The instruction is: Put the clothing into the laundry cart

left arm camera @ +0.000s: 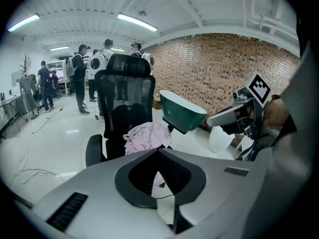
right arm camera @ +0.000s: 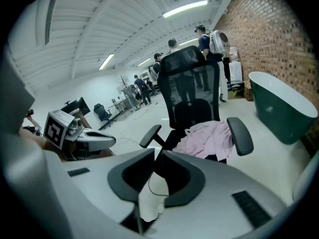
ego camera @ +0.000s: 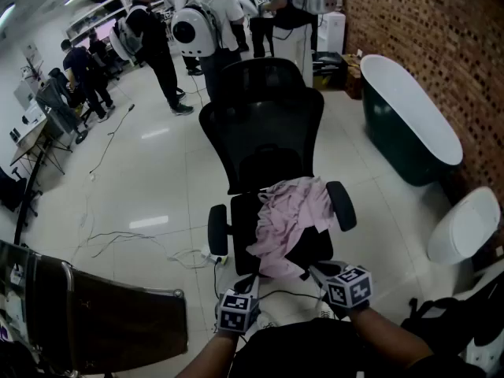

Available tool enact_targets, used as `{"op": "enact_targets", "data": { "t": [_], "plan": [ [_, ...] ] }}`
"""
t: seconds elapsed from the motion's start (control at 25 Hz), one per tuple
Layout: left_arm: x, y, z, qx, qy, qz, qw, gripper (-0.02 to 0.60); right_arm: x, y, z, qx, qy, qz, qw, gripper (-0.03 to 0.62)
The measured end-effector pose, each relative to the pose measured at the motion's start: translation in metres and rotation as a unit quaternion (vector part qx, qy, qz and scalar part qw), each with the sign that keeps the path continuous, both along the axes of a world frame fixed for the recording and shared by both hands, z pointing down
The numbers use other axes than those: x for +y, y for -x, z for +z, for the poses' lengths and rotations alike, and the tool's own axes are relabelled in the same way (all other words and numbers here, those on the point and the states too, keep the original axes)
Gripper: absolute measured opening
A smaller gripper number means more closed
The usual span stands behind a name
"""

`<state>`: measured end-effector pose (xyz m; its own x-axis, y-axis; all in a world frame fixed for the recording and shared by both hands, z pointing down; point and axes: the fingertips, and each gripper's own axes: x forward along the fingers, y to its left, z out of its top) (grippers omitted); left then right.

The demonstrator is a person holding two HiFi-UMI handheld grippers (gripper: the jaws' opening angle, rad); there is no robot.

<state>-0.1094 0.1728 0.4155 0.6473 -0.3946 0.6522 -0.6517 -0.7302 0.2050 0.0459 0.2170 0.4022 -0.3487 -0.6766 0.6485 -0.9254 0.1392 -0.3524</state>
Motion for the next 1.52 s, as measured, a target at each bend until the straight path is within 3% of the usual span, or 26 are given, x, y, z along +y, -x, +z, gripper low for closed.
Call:
{"op": "enact_targets", "data": {
  "t": [0.32,0.48,0.56,1.04,1.52],
  "plan": [
    [-0.017,0.034,0.004,0.002,-0.002,0.011,0.9999,0.0,-0.01,0.019,0.002,0.01,-0.007,0.038,0.999,0.079],
    [-0.017,0.047,0.006,0.003,0.001,0.019,0.9998,0.0,-0.011,0.032,0.0,0.012,-0.007,0.038,0.999,0.159],
    [-0.017,0.052,0.007,0.003,0.003,0.021,0.9998,0.0,-0.013,0.04,0.0,0.014,-0.004,0.026,1.0,0.232],
    [-0.029,0.071,0.017,0.009,0.014,-0.009,0.9998,0.0,-0.038,0.056,0.003,0.03,0.005,-0.004,1.0,0.232],
    [-0.074,0.033,0.028,-0.004,0.025,-0.042,0.9988,0.0,-0.09,0.02,0.029,0.016,0.033,-0.027,0.999,0.23]
  ]
}}
